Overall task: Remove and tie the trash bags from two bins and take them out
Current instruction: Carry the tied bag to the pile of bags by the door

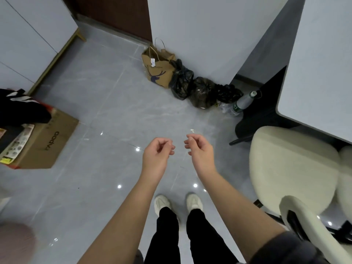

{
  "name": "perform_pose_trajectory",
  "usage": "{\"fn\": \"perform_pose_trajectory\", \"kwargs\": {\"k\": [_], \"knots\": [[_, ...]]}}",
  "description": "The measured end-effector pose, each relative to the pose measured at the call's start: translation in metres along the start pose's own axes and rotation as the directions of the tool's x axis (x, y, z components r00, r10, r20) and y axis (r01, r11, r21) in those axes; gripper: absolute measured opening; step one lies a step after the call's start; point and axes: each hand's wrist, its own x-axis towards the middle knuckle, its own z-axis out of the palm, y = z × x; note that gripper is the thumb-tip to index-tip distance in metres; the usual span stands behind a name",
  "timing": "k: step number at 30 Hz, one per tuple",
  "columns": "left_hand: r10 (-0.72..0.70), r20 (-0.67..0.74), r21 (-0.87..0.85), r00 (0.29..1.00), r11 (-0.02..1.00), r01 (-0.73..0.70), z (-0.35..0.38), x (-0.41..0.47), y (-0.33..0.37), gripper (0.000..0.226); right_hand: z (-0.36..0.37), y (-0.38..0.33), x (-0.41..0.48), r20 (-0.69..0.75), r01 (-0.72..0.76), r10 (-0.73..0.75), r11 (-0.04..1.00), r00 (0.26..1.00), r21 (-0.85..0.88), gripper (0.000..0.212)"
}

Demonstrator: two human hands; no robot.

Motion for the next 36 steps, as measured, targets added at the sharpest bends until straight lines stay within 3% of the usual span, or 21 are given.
{"fn": "perform_pose_trajectory", "kwargs": {"k": [13, 26, 36], "knots": [[-0.074, -0.190, -0.059, 0.979, 0.996, 0.064, 0.081, -0.158, -0.056, 0.006, -0.140, 0.036, -0.093, 0.175, 0.036, -0.018, 0.994, 0.984, -0.101, 0.020], [-0.046, -0.241, -0.045, 0.970, 0.998, 0.036, 0.157, -0.285, -0.128, 0.006, -0.263, 0.105, -0.163, 0.246, 0.056, -0.029, 0.993, 0.969, -0.106, 0.014], [-0.099, -0.184, -0.039, 0.978, 0.995, 0.094, 0.274, -0.419, -0.205, 0.005, -0.435, 0.176, -0.239, 0.210, -0.014, 0.036, 0.995, 0.977, -0.104, 0.015]]}}
